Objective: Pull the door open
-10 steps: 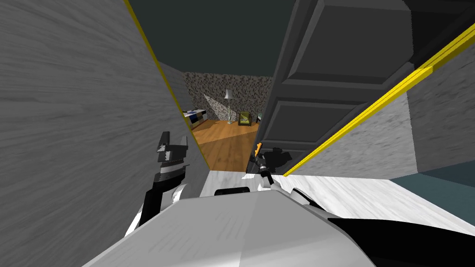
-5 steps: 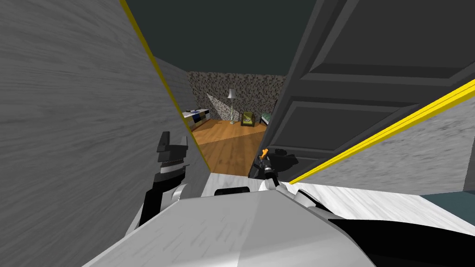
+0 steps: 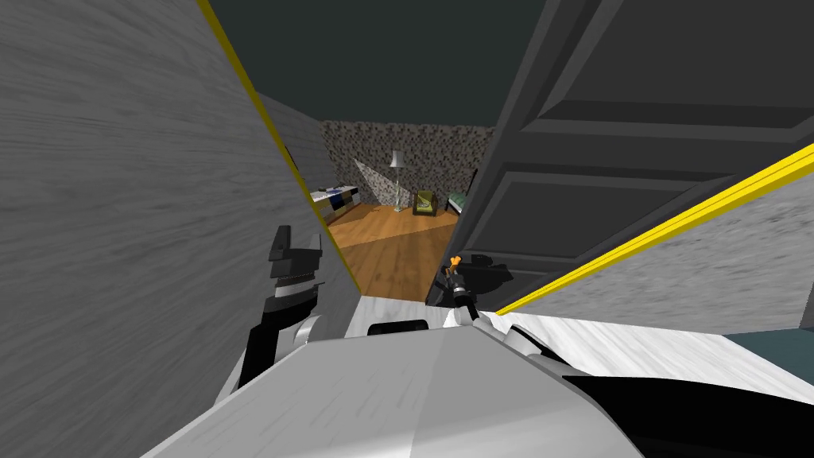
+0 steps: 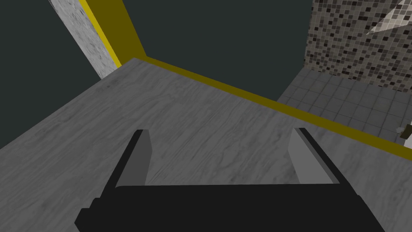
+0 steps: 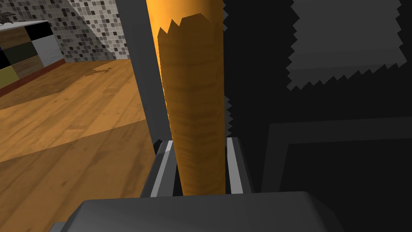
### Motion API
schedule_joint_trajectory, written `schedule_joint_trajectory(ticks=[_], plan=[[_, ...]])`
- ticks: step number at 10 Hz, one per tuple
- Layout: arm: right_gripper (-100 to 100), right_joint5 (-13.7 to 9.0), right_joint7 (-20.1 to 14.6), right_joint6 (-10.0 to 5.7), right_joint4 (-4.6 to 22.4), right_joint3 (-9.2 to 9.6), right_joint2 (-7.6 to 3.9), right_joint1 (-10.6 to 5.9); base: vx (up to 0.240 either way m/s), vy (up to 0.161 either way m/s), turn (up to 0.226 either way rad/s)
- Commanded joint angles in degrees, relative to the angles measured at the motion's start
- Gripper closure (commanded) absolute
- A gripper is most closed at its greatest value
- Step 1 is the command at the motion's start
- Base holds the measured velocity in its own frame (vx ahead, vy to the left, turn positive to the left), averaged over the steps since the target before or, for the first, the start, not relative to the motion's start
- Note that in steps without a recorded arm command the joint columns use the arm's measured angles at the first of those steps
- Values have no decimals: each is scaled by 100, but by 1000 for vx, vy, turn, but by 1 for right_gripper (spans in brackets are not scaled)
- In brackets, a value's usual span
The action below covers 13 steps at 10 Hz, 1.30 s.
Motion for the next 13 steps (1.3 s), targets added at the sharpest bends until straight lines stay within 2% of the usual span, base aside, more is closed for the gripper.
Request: schedule_joint_trajectory(ticks=[1,2,3,5,9,10,11,12,13], plan=[[100,1,1,-12,-6,0,2,-2,-7,1,-3],[100,1,1,-12,-6,0,2,-2,0,0,0],[100,40,-96,-54,-36,115,-70,44,-108,-27,68],[100,80,-196,-113,-77,231,-146,83,-170,-46,79],[100,220,-544,-319,-219,634,-409,216,-210,-51,80],[100,220,-544,-319,-219,634,-409,216,-160,-68,50],[100,254,-630,-371,-254,734,-474,249,-154,-56,58],[100,238,-577,-317,-251,693,-437,271,-78,-25,17],[100,282,-672,-410,-272,814,-512,329,-93,-43,76]])
